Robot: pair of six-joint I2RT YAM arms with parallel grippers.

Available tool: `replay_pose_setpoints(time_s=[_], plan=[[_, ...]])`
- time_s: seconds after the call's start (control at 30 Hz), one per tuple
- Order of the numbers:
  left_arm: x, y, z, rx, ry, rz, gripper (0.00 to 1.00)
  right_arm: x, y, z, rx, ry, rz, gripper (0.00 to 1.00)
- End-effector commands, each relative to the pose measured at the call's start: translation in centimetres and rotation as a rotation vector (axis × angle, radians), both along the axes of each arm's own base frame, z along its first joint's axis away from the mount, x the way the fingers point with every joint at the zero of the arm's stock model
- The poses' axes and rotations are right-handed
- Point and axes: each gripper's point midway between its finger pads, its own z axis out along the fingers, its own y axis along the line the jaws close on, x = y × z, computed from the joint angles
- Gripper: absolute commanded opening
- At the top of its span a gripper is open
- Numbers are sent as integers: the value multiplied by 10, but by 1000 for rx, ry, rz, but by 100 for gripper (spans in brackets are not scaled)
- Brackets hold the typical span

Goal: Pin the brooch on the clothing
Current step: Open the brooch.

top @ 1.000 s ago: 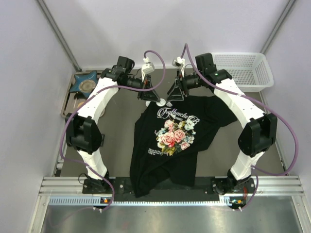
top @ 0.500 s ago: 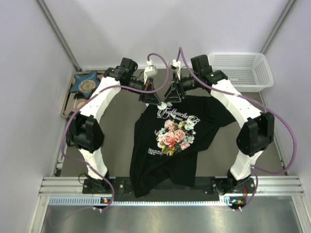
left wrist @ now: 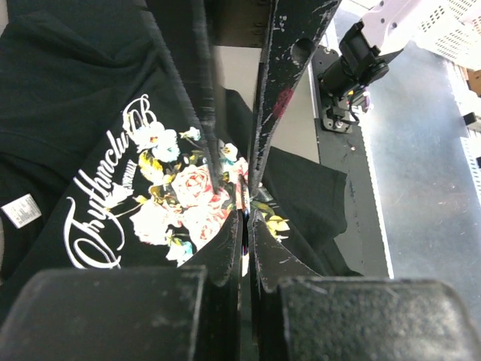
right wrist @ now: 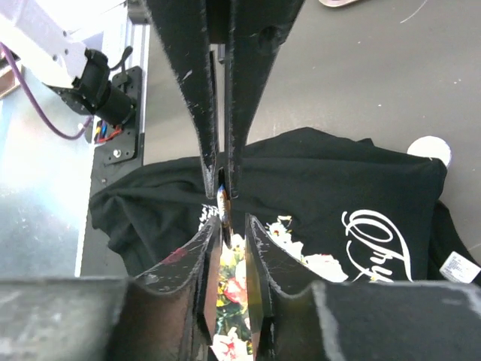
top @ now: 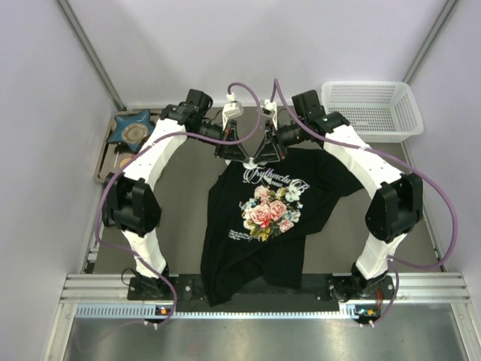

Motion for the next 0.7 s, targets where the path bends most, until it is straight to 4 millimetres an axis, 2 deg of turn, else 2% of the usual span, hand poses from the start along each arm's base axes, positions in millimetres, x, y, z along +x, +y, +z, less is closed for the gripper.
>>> replay_pose_setpoints(time_s=[0.0,0.03,0.13,0.17,0.2,0.23,0.27,0.3,0.33,0.37,0.4,0.5,0.6,0.67], plan=[[2,-3,18,-51,-33,-13,2,-10,7,13,39,-45,54,8],[2,-3,16,-44,-10,-2,5,-10,7,14,42,-49,55,0],[9,-2,16,-34,27,52,23,-4,7,22,48,-34,34,0],[14,1,17,-33,33,81,29,-2,7,24,50,-10,16,0],[28,0,22,-57,-29,111,35,5,7,29,53,-7,-3,0],[27,4,25,-54,42,177,43,13,3,31,57,9,-30,0],[38,14,28,-65,38,245,45,17,2,37,71,41,-53,0],[37,21,45,-107,10,281,51,22,1,43,85,50,-67,0],[47,24,47,-173,18,334,57,26,-1,45,95,67,-81,0],[53,37,50,-200,30,388,63,29,-4,49,105,105,-107,0],[52,43,62,-245,-4,406,64,34,-4,52,124,98,-117,0],[42,48,51,-284,79,397,62,38,-5,63,173,146,-151,0],[38,45,52,-309,93,407,58,39,-3,65,194,211,-184,0],[38,43,61,-346,93,411,57,40,-1,72,222,243,-192,0]])
